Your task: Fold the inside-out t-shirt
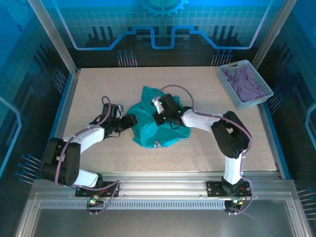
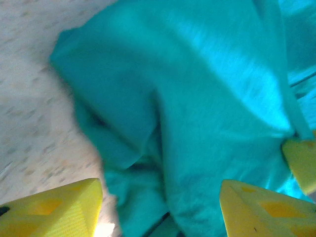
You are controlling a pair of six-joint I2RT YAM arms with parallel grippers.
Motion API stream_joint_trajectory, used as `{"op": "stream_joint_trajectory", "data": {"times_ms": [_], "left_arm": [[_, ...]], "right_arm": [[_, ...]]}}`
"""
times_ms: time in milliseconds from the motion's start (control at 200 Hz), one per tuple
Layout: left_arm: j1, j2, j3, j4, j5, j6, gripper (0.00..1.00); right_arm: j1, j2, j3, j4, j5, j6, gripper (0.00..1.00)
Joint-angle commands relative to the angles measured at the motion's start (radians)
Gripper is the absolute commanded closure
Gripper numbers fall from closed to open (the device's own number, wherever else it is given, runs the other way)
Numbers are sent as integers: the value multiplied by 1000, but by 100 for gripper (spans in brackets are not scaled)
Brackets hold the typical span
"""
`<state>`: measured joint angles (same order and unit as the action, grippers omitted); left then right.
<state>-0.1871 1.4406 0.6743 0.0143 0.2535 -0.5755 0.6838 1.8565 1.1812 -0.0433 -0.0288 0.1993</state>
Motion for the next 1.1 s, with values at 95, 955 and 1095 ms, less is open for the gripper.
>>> {"op": "stream_joint_trajectory", "data": {"times_ms": [95, 955, 1095], "left_arm": [[-53, 92, 86, 111, 92, -25, 37], [-49, 70, 46, 173, 12, -29, 100], [-48, 8, 38, 156, 12, -25, 100]], "right_arm": [[-4, -151, -157, 86, -68, 79, 99], [20, 178, 233, -59, 16, -5, 54], [-3, 181, 260, -73, 16, 30, 87]]}}
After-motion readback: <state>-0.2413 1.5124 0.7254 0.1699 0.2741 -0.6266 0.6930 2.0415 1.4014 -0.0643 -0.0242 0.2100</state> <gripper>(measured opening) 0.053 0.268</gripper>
